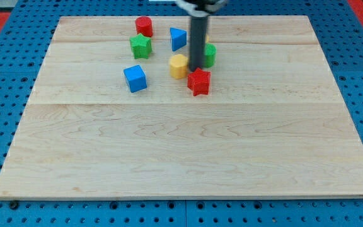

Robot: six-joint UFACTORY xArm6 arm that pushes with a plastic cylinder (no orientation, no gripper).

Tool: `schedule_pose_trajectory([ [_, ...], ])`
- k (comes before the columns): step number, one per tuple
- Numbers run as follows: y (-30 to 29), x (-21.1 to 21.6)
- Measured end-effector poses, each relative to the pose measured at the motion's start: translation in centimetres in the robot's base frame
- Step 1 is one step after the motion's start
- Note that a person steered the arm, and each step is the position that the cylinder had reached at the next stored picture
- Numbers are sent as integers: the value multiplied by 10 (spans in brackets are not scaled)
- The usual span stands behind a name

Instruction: Place the blue cube and the yellow hexagon parallel to each other

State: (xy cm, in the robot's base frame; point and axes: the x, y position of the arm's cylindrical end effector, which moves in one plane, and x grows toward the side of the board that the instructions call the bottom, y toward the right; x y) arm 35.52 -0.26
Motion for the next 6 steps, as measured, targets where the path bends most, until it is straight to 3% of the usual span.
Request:
schedule_pose_trajectory([
  [1,-8,39],
  [3,-108,49],
  [6,-75,-5],
])
